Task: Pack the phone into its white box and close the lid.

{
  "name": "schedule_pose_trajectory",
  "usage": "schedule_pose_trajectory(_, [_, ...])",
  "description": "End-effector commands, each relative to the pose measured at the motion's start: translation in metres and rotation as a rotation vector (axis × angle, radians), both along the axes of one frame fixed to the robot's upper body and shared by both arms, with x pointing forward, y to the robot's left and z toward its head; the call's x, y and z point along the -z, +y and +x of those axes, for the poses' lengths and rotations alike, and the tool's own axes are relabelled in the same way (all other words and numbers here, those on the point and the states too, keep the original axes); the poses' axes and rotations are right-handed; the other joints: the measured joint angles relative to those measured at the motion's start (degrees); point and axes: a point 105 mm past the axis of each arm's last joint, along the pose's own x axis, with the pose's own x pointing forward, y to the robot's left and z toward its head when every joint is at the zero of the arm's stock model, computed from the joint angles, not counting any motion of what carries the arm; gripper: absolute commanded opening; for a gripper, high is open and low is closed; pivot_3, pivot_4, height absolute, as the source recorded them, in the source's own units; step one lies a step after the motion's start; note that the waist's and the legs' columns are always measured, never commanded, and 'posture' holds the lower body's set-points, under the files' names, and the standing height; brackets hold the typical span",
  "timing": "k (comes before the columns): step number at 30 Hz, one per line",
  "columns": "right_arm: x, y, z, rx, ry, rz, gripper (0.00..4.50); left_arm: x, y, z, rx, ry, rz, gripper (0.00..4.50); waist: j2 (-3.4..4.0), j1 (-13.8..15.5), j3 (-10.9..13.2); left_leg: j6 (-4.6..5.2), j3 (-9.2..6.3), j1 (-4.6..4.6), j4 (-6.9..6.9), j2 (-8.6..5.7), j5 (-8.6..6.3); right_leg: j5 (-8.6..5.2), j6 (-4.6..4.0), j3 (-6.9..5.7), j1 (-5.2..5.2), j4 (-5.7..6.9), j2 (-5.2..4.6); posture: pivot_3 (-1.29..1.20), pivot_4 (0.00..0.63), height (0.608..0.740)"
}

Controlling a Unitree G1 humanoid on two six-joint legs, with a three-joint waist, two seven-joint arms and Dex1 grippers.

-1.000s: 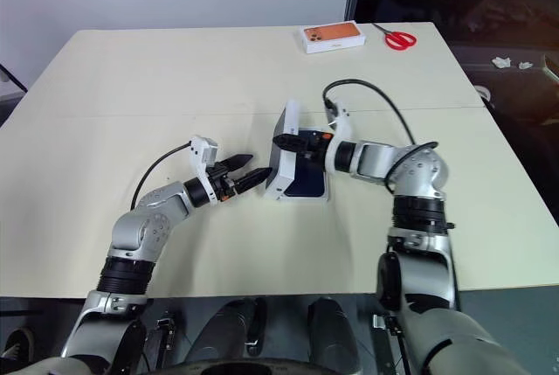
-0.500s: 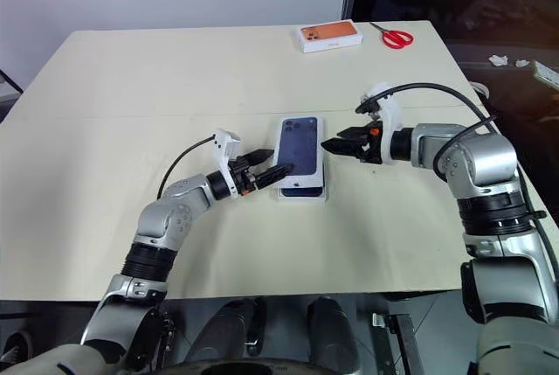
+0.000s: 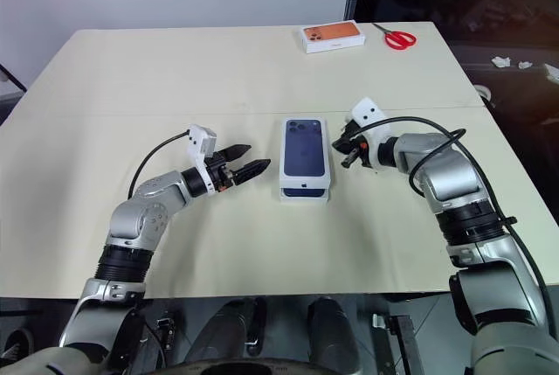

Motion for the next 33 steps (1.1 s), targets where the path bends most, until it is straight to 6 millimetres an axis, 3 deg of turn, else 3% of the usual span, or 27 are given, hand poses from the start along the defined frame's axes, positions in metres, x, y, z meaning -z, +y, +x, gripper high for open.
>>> schedule_pose_trajectory(1, [-0.017,-0.002,0.006,0.001,-0.089,-0.015,0.02,-0.006,-0.007,0.006,-0.005,-0.008,-0.007,4.50,0.00,0.06,0.00,0.00,-0.01,0.00,0.00,0.00,0.00,0.00,0.00,-0.01,0.00,0.00,0.00,0.00,0.150,0.740])
schedule_pose_trajectory(4, [-0.010,-0.002,0.005,-0.005,-0.083,-0.047,0.00,-0.006,-0.014,0.006,0.021,0.030,-0.056,3.60,0.00,0.00,0.00,0.00,0.00,0.00,0.01,-0.01,0.00,0.00,0.00,-0.01,0.01,0.00,0.00,0.00,0.150,0.740])
schedule_pose_trajectory(8, [-0.001,-0.005,0.005,-0.004,-0.089,-0.105,0.00,0.003,-0.009,0.019,-0.064,0.021,0.034,1.73,0.00,-0.08,0.00,-0.02,-0.01,0.00,0.01,0.00,0.01,0.00,0.00,-0.01,0.00,0.03,0.02,0.00,0.150,0.740])
schedule_pose_trajectory(11, [0.004,-0.004,0.005,-0.009,-0.095,-0.146,0.00,0.006,-0.019,0.020,-0.038,0.023,0.058,0.09,0.00,-0.12,0.00,-0.04,0.01,0.02,0.00,0.00,0.02,0.00,0.00,0.01,-0.01,0.05,0.04,0.00,0.150,0.740])
schedule_pose_trajectory(23, [0.012,0.016,0.000,-0.099,-0.107,-0.210,0.00,0.013,-0.056,0.018,0.063,0.042,0.096,0.01,0.00,-0.02,0.00,-0.05,0.00,0.02,0.02,-0.02,0.03,0.00,0.00,0.00,0.01,0.05,0.03,0.00,0.150,0.740])
schedule_pose_trajectory(33, [0.014,0.032,-0.021,-0.225,-0.076,-0.233,0.00,0.014,-0.062,0.003,0.139,0.047,0.107,0.01,0.00,-0.04,0.00,-0.05,-0.01,0.02,0.02,-0.02,0.03,0.00,0.00,0.00,0.01,0.06,0.03,0.00,0.150,0.740])
